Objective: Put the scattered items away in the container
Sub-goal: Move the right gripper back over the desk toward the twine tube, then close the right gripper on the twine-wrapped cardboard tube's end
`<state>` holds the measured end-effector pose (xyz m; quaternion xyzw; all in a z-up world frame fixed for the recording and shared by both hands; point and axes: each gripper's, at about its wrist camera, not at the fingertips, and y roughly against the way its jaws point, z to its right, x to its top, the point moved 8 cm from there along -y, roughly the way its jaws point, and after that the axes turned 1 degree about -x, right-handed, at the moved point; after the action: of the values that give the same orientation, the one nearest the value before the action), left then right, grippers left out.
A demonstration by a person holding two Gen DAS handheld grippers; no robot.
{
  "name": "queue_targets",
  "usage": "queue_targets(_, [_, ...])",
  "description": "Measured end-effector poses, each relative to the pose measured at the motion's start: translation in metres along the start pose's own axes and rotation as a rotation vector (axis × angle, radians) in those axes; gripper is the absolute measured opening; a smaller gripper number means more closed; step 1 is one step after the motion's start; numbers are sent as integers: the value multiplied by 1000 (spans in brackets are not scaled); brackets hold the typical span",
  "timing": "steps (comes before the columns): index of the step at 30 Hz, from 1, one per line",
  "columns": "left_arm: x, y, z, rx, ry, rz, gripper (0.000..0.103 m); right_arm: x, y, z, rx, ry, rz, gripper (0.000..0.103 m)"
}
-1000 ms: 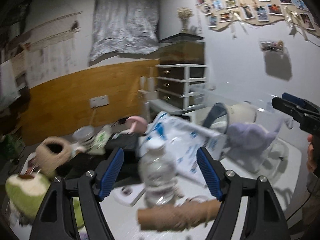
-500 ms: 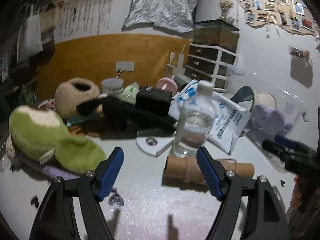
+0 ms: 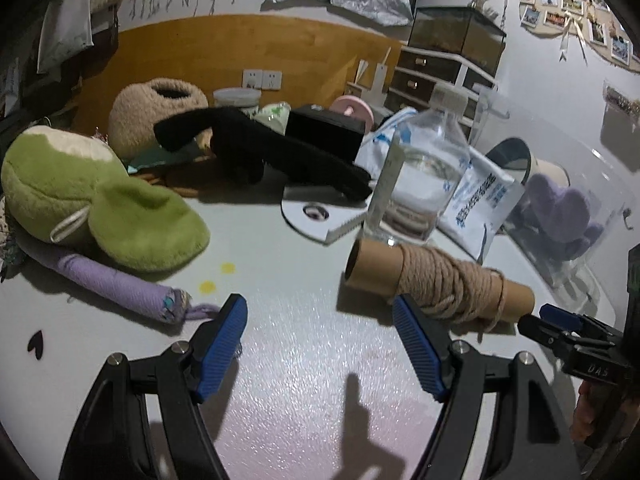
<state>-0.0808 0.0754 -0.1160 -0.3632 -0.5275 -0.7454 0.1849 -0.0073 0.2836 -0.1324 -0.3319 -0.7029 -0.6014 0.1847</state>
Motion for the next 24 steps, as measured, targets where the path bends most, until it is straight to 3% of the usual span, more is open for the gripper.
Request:
queue_targets(2, [-3, -5, 2, 4, -7, -19, 75, 0, -4, 4, 15, -14, -10, 75])
queue_targets(11, [-9, -18, 7, 16, -29, -56, 75, 6, -16, 10, 17, 5, -15, 65])
queue_targets(18, [-11, -24, 7, 18, -27, -70, 75, 8, -15, -1, 70, 45, -5, 55])
queue_targets(24, [-10, -25, 8, 11, -26, -73, 75, 9, -10, -18, 129, 85, 3, 52])
